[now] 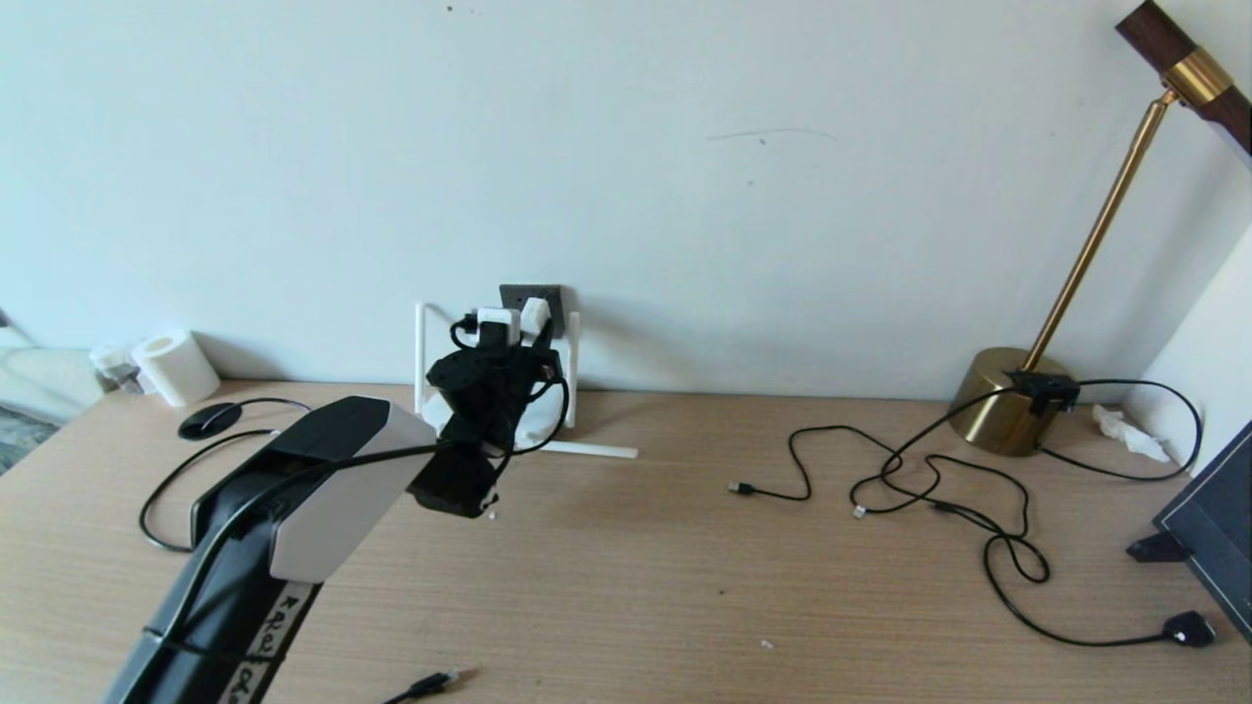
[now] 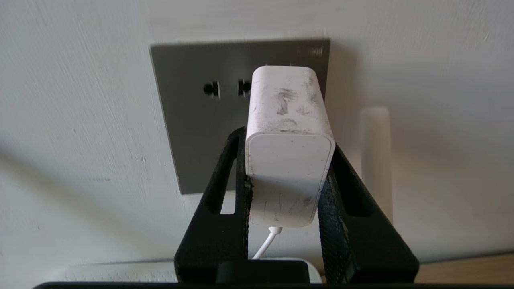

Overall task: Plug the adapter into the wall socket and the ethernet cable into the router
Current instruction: Plug plug into socket

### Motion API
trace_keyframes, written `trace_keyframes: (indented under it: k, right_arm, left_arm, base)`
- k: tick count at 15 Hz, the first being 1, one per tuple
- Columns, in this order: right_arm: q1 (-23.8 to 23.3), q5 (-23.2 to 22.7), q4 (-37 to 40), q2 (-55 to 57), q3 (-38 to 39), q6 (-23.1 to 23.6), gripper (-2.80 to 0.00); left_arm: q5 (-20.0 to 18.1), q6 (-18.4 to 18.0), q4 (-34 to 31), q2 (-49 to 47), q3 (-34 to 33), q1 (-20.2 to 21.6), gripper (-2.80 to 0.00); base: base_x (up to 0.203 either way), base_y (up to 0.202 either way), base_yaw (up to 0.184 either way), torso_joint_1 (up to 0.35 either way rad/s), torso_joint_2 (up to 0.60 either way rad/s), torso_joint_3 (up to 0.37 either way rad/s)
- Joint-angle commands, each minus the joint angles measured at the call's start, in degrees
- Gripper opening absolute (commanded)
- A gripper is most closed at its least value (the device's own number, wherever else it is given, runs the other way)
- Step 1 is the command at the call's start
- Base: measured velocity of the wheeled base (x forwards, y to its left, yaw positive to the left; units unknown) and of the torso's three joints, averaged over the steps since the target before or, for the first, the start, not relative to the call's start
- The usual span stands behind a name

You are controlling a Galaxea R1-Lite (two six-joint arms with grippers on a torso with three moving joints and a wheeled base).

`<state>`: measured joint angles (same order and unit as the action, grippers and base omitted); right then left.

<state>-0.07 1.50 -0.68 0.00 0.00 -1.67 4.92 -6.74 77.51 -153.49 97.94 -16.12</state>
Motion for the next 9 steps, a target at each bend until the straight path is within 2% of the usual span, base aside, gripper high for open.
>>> trace_keyframes:
  k: [1,9]
  right_arm:
    - [0.0,0.0,0.0,0.0,0.0,0.0,-2.8]
    - [0.0,0.0,0.0,0.0,0.0,0.0,-2.8]
  left_arm:
    - [0.2,0.0,0.5,0.9,-1.2,0.0,-2.8]
    - [0.3,0.1,0.7,1.9,-3.3,0.2,-2.8]
  base:
    - [0.0,0.0,0.0,0.0,0.0,0.0]
    - [0.0,0.0,0.0,0.0,0.0,0.0]
